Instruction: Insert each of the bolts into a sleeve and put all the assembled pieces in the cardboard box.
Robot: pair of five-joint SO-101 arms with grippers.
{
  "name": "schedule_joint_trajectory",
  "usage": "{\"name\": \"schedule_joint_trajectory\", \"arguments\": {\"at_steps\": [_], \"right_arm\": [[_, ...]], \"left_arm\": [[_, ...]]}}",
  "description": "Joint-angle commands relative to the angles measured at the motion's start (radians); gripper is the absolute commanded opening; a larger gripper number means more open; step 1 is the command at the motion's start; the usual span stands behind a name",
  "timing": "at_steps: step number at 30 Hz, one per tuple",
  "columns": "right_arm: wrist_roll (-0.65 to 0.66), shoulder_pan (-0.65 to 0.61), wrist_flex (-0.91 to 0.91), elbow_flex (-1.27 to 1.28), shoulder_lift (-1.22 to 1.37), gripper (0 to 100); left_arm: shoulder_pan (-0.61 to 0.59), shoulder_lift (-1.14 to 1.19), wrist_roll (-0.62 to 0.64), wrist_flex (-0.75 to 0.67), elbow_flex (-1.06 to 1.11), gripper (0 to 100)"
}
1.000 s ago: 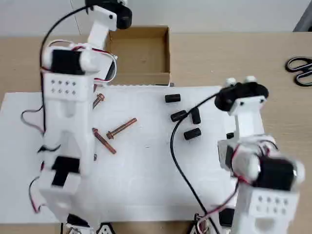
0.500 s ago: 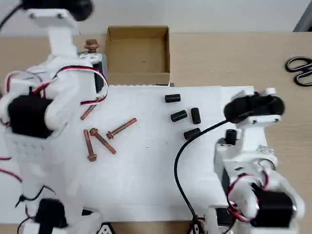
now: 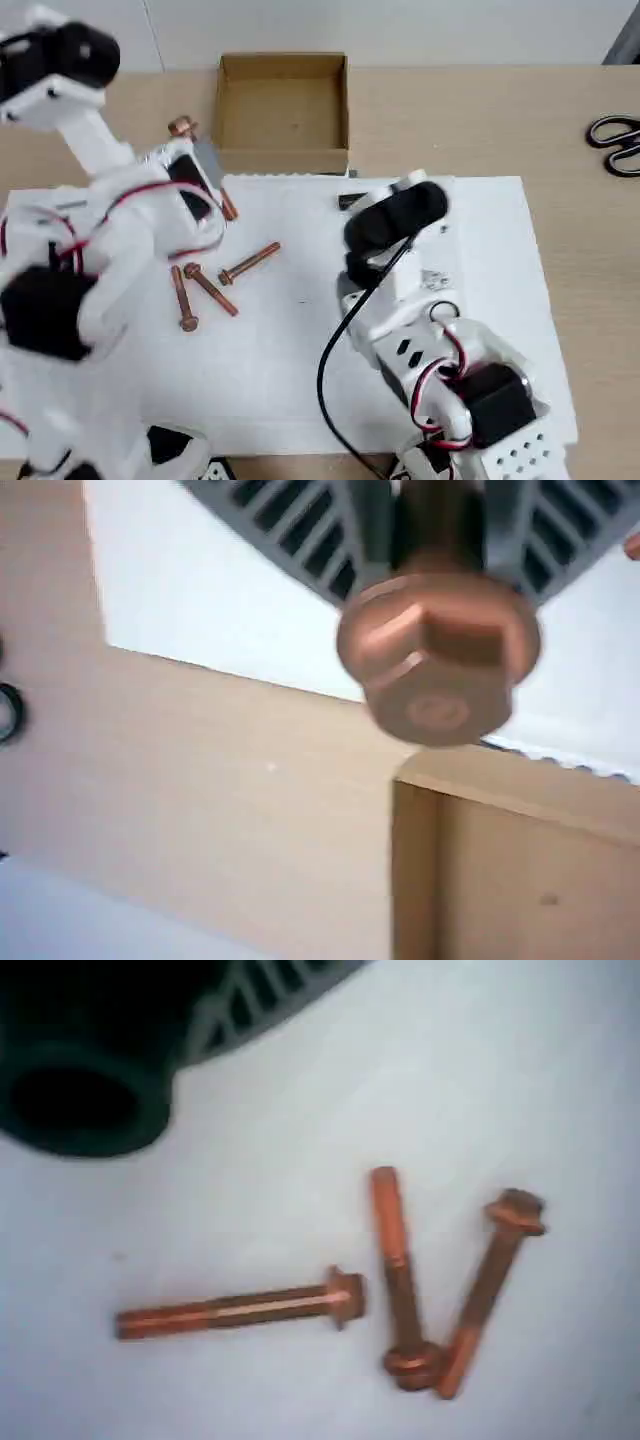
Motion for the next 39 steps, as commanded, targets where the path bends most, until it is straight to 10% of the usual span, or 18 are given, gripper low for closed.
{"name": "schedule_joint_trajectory", "arguments": {"at_steps": [1, 21, 39], "right_arm": [[-0.009, -0.077, -0.024, -0.006, -0.008, 0.3], [0.08, -0.179, -0.128, 0.377, -0.483, 0.3], [0.305, -0.182, -0.312, 0.632, -0.664, 0.3]], "left_arm": [[0.032, -0.153, 0.023, -0.078, 0.119, 1], [0.068, -1.034, -0.011, -0.706, 1.201, 1], [0.262, -1.217, -0.011, -0.727, 1.419, 1]]}}
